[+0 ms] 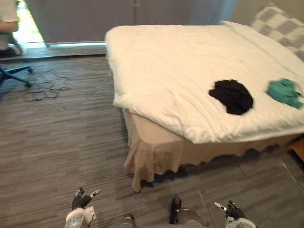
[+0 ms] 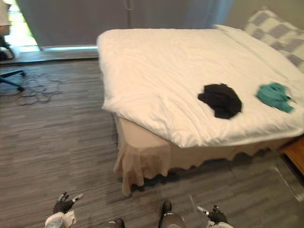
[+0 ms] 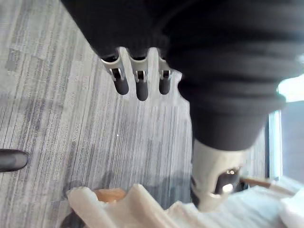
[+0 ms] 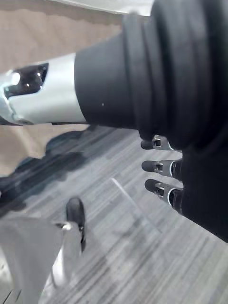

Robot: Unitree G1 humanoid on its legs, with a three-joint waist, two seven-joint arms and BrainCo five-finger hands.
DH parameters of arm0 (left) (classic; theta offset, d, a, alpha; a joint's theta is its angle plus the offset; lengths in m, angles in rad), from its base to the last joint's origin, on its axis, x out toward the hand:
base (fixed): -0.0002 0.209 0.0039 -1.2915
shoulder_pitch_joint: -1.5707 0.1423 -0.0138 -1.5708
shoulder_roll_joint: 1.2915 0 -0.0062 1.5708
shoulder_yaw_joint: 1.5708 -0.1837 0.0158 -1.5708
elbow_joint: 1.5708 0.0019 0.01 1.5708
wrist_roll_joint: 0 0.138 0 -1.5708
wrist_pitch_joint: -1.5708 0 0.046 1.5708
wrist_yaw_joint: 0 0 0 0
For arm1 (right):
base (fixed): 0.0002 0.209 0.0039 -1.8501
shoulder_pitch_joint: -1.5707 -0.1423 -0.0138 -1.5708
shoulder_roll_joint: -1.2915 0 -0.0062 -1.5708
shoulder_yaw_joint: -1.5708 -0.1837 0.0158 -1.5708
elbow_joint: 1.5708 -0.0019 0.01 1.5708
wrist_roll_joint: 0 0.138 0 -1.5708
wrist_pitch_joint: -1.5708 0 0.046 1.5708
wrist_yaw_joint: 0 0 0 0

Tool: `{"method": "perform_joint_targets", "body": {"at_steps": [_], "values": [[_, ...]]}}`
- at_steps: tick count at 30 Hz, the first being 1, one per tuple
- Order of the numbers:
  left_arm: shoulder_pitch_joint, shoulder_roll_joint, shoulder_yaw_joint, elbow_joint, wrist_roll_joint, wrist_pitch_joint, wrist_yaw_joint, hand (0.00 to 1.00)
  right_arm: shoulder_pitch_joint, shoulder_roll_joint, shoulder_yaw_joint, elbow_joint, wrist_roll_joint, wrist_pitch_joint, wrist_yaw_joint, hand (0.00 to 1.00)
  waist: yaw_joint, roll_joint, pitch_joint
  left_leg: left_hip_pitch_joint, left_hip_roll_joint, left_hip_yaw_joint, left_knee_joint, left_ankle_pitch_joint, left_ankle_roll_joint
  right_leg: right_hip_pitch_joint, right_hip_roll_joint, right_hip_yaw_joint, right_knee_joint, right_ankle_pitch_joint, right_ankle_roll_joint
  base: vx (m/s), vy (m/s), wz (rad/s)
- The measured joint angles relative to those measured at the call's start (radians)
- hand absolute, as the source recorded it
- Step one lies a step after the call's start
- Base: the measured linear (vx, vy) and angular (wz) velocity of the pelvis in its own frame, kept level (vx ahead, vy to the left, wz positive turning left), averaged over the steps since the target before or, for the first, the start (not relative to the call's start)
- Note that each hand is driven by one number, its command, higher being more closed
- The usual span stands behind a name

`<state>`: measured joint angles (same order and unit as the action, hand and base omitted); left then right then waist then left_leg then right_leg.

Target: Tidy the bed and pick cloth on bed and put in laundry

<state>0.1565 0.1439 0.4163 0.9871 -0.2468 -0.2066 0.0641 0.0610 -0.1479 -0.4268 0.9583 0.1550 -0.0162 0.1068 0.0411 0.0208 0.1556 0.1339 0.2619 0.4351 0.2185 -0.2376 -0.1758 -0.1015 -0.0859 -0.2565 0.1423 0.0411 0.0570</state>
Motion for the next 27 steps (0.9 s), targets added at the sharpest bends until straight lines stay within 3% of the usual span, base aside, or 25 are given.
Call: {"method": "perform_joint_targets", "body": {"at_steps": [2,3,6,7,9,10,11,13,14,15,16,17,20,21,24,27], "values": [[-0.008,-0.01,0.01,-0.004,-0.022,-0.003,0.002,0.0,-0.014,-0.019,-0.002,-0.004,0.002,0.024,0.014,0.0,0.0,0.005,0.0,0.039,0.008,0.036,-0.031,0.06,-0.033,0.023,0.018,-0.006,-0.001,-0.028,-0.007,0.31,-0.133,0.02],[-0.008,-0.007,0.038,-0.011,-0.026,-0.015,0.02,0.0,-0.015,-0.031,-0.002,-0.003,0.001,0.037,0.023,0.0,0.0,-0.002,-0.002,0.048,0.016,0.044,0.002,0.086,-0.033,0.055,0.022,-0.006,-0.016,-0.04,-0.01,0.3,-0.174,-0.08],[-0.018,0.037,0.08,-0.06,-0.052,-0.055,0.066,0.0,-0.008,-0.061,-0.003,0.002,-0.001,0.054,0.043,0.0,0.001,-0.009,-0.009,0.014,0.041,0.048,0.154,0.141,0.001,0.115,0.019,-0.001,-0.063,-0.055,-0.023,0.19,-0.127,-0.12],[-0.033,0.087,0.103,-0.104,-0.079,-0.078,0.087,0.0,-0.003,-0.075,-0.005,0.002,-0.002,0.055,0.05,0.0,0.001,-0.011,-0.015,-0.015,0.051,0.049,0.218,0.179,0.034,0.129,0.017,0.006,-0.085,-0.055,-0.023,0.16,-0.091,-0.14],[-0.072,0.174,0.124,-0.207,-0.098,-0.122,0.115,0.0,0.002,-0.086,-0.018,0.004,0.0,0.056,0.047,0.0,0.003,-0.012,-0.021,-0.045,0.056,0.05,0.26,0.224,0.042,0.139,0.013,0.021,-0.103,-0.051,-0.028,0.17,-0.062,-0.11],[-0.091,0.211,0.136,-0.264,-0.101,-0.143,0.131,0.0,0.002,-0.088,-0.017,0.006,0.002,0.056,0.038,0.0,0.006,-0.004,-0.019,-0.065,0.055,0.049,0.273,0.203,0.055,0.136,0.009,0.034,-0.111,-0.053,-0.031,0.15,-0.013,-0.11],[-0.125,0.263,0.148,-0.353,-0.106,-0.175,0.154,0.0,-0.001,-0.09,-0.017,0.009,0.003,0.058,0.022,0.0,0.01,0.008,-0.012,-0.08,0.022,0.042,0.266,0.101,0.061,0.136,0.001,0.054,-0.126,-0.051,-0.04,0.1,0.046,-0.12],[-0.157,0.329,0.157,-0.472,-0.112,-0.212,0.172,0.0,0.0,-0.09,-0.015,0.011,0.002,0.061,0.006,0.0,0.018,0.007,-0.01,-0.099,-0.03,0.02,0.223,0.029,0.057,0.139,-0.016,0.07,-0.133,-0.05,-0.042,0.08,0.12,-0.24],[-0.17,0.377,0.161,-0.55,-0.113,-0.234,0.173,0.0,0.003,-0.082,0.0,0.01,0.002,0.064,-0.001,0.0,0.02,0.009,-0.012,-0.097,-0.053,0.022,0.161,0.021,0.07,0.143,-0.019,0.078,-0.131,-0.048,-0.04,0.04,0.179,-0.33],[-0.219,0.459,0.164,-0.685,-0.112,-0.273,0.169,0.0,0.014,-0.074,0.02,-0.002,0.003,0.066,-0.008,0.0,0.017,0.046,-0.031,-0.093,-0.051,0.033,0.021,0.122,0.098,0.148,0.007,0.077,-0.129,-0.05,-0.028,0.01,0.17,-0.37],[-0.242,0.483,0.164,-0.725,-0.109,-0.282,0.164,0.0,0.017,-0.067,0.022,-0.003,0.003,0.065,-0.011,0.0,0.019,0.047,-0.034,-0.072,-0.046,0.054,0.017,0.102,0.069,0.152,0.011,0.083,-0.13,-0.054,-0.02,0.03,0.195,-0.26],[-0.284,0.523,0.16,-0.782,-0.109,-0.294,0.154,0.0,0.024,-0.053,0.043,-0.004,0.004,0.065,-0.011,0.0,0.017,0.033,-0.041,-0.054,-0.06,0.055,-0.011,0.098,0.062,0.156,0.003,0.084,-0.128,-0.057,-0.011,0.03,0.182,-0.08],[-0.402,0.611,0.086,-0.836,-0.1,-0.293,0.103,0.0,0.064,-0.01,0.057,-0.007,0.004,0.064,-0.012,0.0,0.006,0.0,-0.058,-0.025,-0.084,0.091,-0.087,0.092,0.066,0.155,-0.007,0.077,-0.138,-0.056,-0.004,0.01,0.115,0.02],[-0.452,0.631,0.028,-0.839,-0.099,-0.286,0.076,0.0,0.09,0.008,0.059,-0.008,0.004,0.064,-0.013,0.0,0.005,-0.024,-0.074,-0.021,-0.088,0.106,-0.099,0.092,0.065,0.157,-0.008,0.079,-0.157,-0.045,-0.001,-0.01,0.053,-0.1],[-0.502,0.627,-0.078,-0.84,-0.083,-0.266,0.044,0.0,0.13,0.02,0.061,-0.045,0.004,0.062,-0.021,0.0,0.002,-0.034,-0.08,-0.006,-0.091,0.127,-0.113,0.093,0.064,0.163,-0.005,0.083,-0.179,-0.03,-0.004,-0.01,0.009,-0.2],[-0.552,0.604,-0.276,-0.822,0.023,-0.205,0.016,0.0,0.158,0.021,0.078,-0.05,0.002,0.053,-0.031,0.0,-0.03,-0.02,-0.094,0.008,-0.093,0.158,-0.133,0.098,0.056,0.169,0.002,0.11,-0.201,-0.013,-0.002,-0.01,-0.019,-0.3]]}}
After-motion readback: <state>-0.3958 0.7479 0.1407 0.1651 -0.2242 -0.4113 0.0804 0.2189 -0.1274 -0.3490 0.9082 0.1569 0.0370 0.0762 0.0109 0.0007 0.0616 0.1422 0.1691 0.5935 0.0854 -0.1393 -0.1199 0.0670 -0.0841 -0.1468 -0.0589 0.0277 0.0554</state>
